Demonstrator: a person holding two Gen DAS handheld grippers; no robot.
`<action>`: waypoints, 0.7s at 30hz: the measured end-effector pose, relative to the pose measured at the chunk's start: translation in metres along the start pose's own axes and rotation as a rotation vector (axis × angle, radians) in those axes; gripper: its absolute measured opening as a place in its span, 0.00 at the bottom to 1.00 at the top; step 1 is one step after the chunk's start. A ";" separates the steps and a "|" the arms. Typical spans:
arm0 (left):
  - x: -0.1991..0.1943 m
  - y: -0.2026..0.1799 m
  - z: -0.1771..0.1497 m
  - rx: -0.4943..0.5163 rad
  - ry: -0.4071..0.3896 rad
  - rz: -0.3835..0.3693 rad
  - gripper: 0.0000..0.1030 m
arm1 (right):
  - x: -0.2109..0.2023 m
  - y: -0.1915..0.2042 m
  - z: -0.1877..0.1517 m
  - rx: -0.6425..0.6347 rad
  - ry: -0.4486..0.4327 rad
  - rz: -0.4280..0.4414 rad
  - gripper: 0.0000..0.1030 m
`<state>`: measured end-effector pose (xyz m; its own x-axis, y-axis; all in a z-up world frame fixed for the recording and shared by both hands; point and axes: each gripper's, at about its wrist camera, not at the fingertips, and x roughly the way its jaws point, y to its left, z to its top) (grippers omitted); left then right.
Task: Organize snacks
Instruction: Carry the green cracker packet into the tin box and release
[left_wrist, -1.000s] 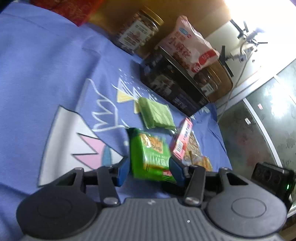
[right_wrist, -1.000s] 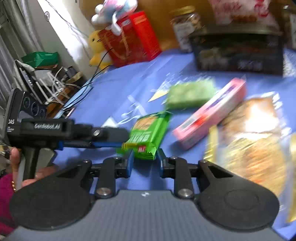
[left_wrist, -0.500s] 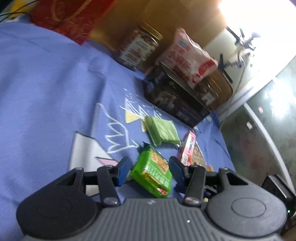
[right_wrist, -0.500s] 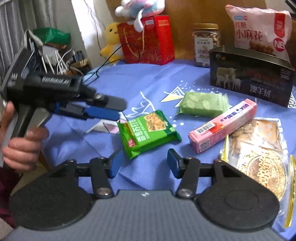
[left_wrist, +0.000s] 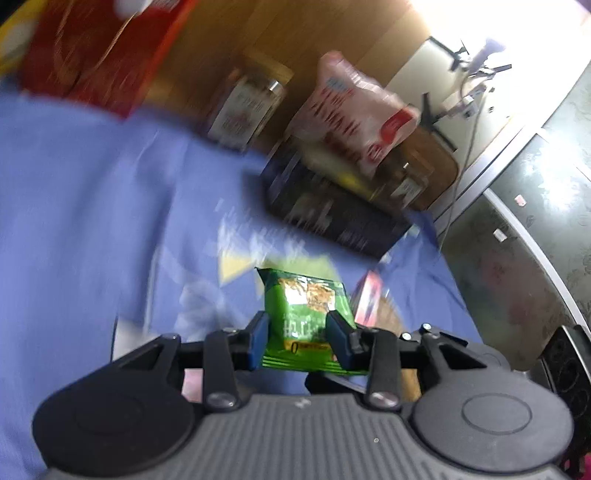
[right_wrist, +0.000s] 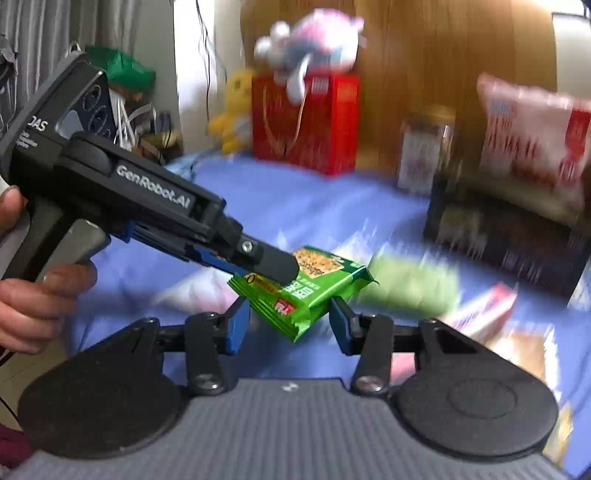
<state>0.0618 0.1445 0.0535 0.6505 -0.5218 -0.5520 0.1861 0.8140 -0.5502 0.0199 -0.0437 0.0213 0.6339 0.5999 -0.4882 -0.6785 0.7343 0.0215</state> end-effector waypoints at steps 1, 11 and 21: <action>0.003 -0.006 0.011 0.022 -0.011 -0.002 0.33 | -0.002 -0.005 0.007 -0.006 -0.020 -0.010 0.48; 0.093 -0.072 0.122 0.171 -0.049 -0.061 0.33 | -0.003 -0.101 0.071 0.006 -0.136 -0.211 0.48; 0.221 -0.093 0.151 0.187 0.103 -0.064 0.33 | 0.026 -0.217 0.075 0.183 -0.023 -0.311 0.44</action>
<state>0.2995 -0.0075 0.0776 0.5560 -0.5893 -0.5861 0.3644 0.8066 -0.4653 0.2111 -0.1639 0.0693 0.8090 0.3444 -0.4764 -0.3753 0.9263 0.0323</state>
